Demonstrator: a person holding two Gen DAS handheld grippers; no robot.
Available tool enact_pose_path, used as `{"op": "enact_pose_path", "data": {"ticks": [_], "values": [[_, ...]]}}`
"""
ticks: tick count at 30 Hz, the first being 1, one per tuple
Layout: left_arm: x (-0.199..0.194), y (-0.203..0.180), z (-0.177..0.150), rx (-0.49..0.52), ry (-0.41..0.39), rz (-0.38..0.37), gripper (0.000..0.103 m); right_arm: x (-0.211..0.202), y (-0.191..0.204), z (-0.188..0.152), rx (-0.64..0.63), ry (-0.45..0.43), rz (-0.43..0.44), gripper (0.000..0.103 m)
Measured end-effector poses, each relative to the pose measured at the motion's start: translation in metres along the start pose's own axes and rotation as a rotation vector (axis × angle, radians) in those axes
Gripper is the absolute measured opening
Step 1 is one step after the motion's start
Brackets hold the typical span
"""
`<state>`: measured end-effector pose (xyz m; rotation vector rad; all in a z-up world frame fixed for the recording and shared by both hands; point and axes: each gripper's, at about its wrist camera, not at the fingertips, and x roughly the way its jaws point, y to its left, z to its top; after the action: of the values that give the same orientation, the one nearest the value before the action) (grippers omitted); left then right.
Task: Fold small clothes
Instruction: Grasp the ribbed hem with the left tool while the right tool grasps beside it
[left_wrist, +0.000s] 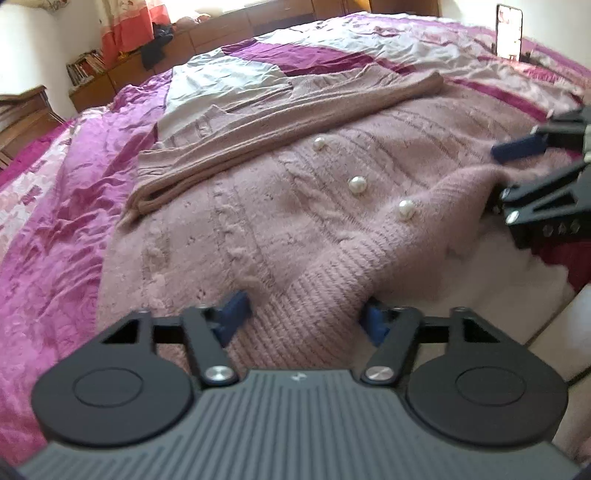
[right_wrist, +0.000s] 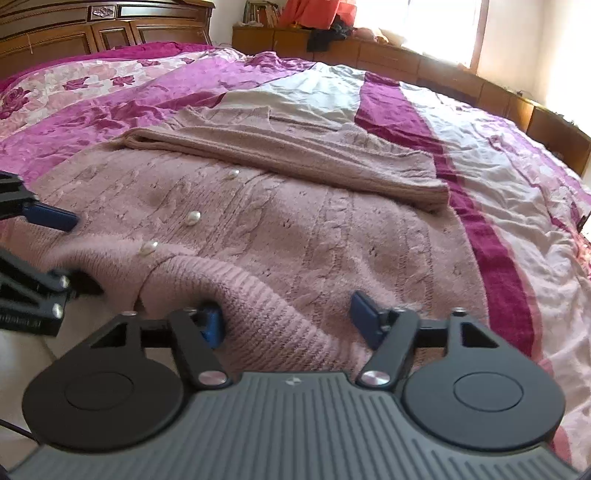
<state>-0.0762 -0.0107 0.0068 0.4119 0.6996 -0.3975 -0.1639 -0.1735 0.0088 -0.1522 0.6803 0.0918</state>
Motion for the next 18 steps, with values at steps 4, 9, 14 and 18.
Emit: {"op": "enact_pose_path", "data": {"ticks": [4, 9, 14, 18], "values": [[-0.001, 0.001, 0.008, -0.019, -0.015, -0.039, 0.024, 0.002, -0.001, 0.002, 0.01, 0.001, 0.028, 0.051], [-0.004, 0.008, 0.021, -0.069, -0.038, -0.055, 0.015, 0.001, -0.005, 0.01, 0.052, -0.023, 0.068, 0.029], [-0.014, 0.018, 0.04, -0.102, -0.103, -0.055, 0.014, -0.005, -0.015, 0.028, 0.129, -0.08, 0.098, 0.022], [-0.018, 0.023, 0.056, -0.107, -0.155, -0.036, 0.014, -0.009, -0.023, 0.045, 0.171, -0.133, 0.111, 0.018]]}}
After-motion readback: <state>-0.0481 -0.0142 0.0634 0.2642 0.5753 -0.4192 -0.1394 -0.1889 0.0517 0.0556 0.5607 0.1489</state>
